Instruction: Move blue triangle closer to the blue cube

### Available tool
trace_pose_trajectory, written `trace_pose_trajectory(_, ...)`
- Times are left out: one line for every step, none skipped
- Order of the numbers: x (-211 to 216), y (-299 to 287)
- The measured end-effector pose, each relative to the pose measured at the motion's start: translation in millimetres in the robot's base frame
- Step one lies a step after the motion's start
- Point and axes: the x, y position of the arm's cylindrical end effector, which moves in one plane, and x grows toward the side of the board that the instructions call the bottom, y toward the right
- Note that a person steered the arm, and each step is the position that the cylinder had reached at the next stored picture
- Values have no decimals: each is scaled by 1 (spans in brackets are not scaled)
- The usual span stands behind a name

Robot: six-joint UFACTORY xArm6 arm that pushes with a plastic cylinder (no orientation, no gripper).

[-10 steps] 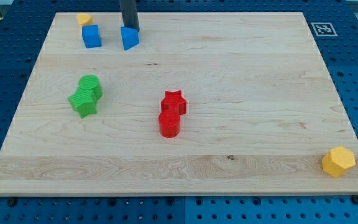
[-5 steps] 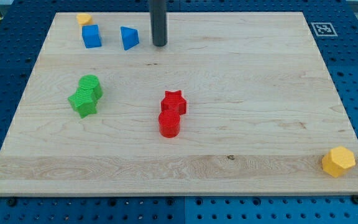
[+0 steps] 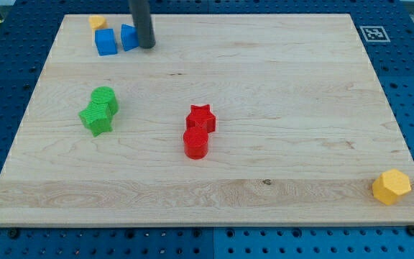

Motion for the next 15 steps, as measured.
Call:
trace_pose_trajectory(-18, 17)
trace_pose_trajectory(-24, 17)
trace_pose_trajectory(-22, 17)
trace_pose_trajectory(-8, 17)
trace_pose_trajectory(4, 17)
trace_pose_trajectory(14, 15)
trace_pose_trajectory(23, 11)
trace_pose_trajectory(23, 8)
trace_pose_trajectory(17, -4)
trace_pose_trajectory(16, -5)
trace_pose_trajectory(16, -5)
trace_pose_trajectory(9, -5)
trace_pose_trajectory(-2, -10)
trace_pose_trajectory(-16, -10)
trace_pose_trajectory(-26, -10)
